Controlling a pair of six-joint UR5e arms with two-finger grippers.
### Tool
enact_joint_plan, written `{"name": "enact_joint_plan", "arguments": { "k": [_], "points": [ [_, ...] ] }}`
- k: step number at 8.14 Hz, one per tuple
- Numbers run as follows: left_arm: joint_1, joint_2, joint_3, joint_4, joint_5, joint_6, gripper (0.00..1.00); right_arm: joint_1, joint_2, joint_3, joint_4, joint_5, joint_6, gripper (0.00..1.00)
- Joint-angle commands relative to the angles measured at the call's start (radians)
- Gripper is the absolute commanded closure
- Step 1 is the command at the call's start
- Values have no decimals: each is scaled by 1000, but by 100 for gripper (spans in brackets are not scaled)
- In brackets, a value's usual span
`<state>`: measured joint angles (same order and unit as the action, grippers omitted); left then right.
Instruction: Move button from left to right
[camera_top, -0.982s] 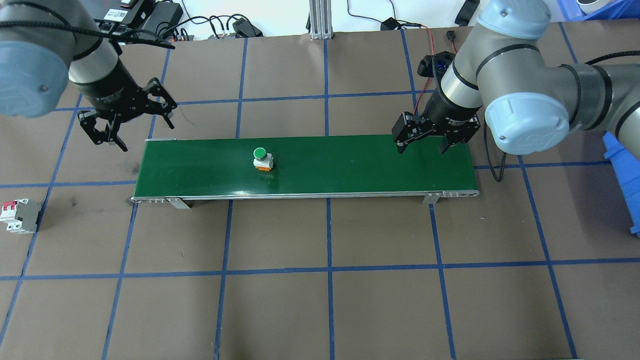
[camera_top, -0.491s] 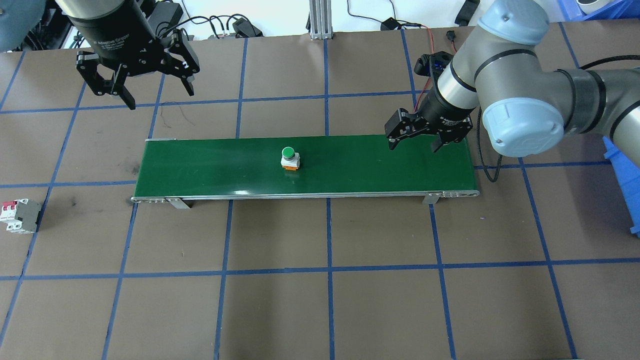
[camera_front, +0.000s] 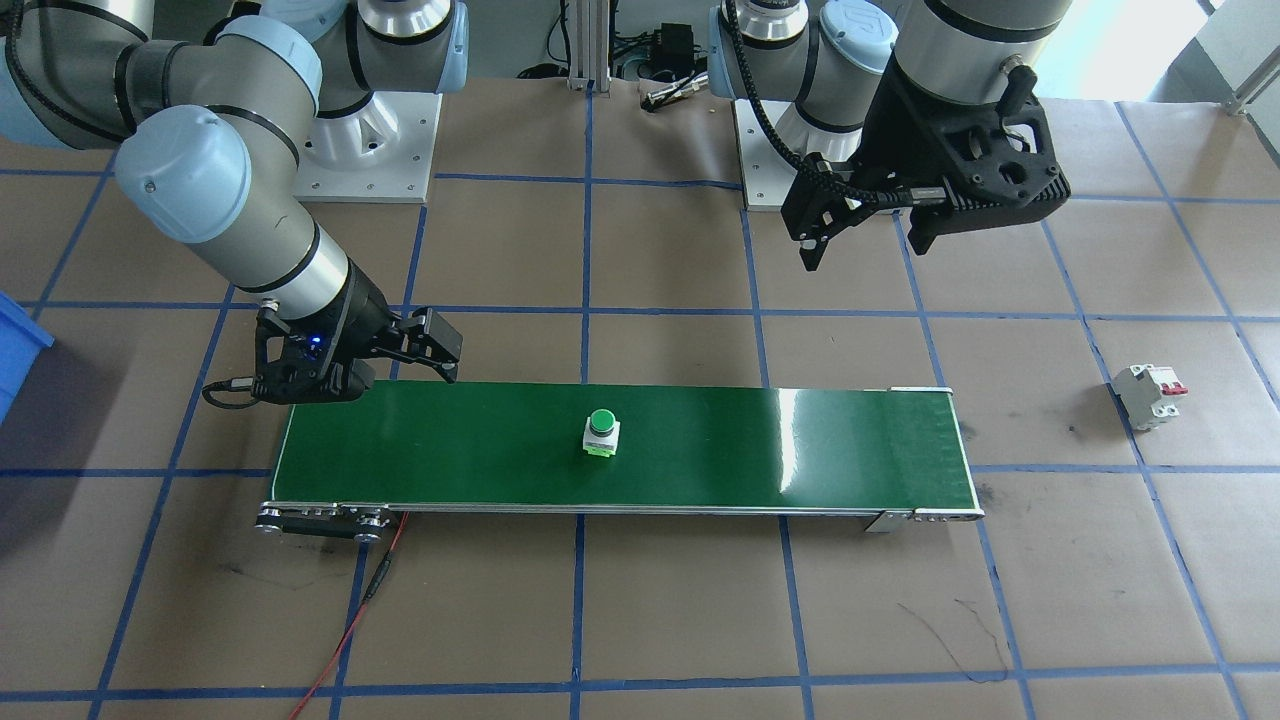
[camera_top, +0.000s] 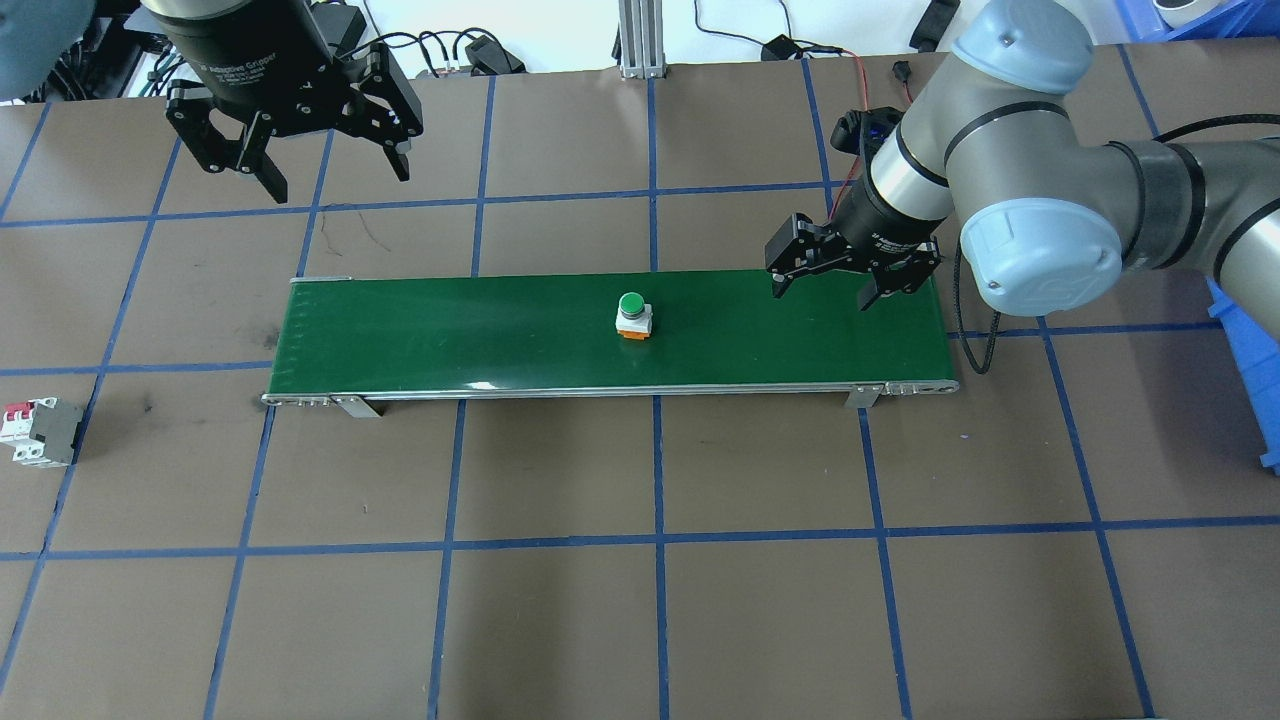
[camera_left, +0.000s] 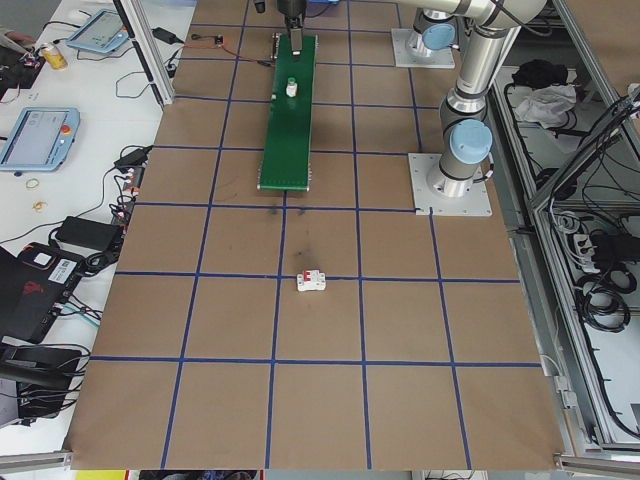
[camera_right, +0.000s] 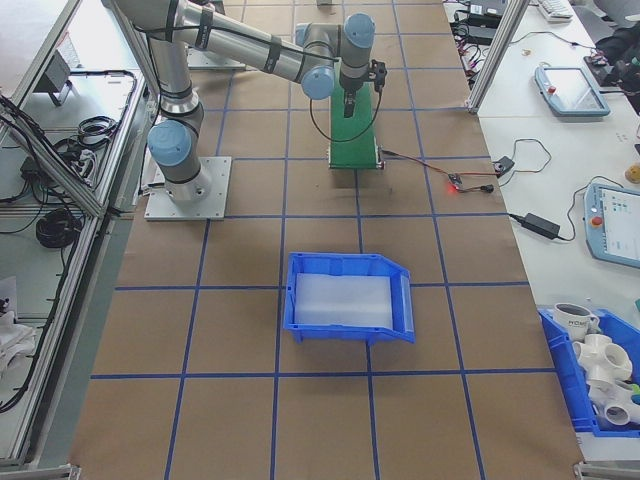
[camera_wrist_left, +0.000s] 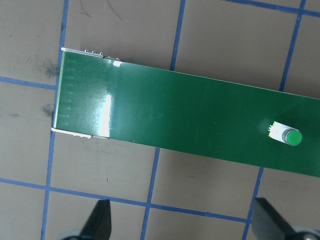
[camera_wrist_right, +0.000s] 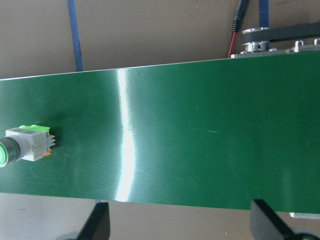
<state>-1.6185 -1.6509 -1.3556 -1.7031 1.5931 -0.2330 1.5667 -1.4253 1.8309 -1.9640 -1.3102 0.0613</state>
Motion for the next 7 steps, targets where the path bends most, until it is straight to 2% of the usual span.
{"name": "enact_joint_plan", "arguments": {
  "k": [1, 2, 3, 6, 7],
  "points": [
    [-1, 2, -4, 34, -2, 1, 0, 48, 20, -2, -53, 0, 147, 0],
    [-1, 0, -5, 45, -2, 1, 0, 91, 34, -15, -70, -3, 214, 0],
    [-1, 2, -7, 43, -4, 1, 0, 119, 60, -16, -123, -15, 260, 0],
    [-1, 11, -7, 43, 1, 1, 0, 128, 127, -18, -183, -23, 240, 0],
    [-1, 13, -7, 43, 5, 1, 0, 128, 153, -18, -193, -55, 238, 0]
  ]
}}
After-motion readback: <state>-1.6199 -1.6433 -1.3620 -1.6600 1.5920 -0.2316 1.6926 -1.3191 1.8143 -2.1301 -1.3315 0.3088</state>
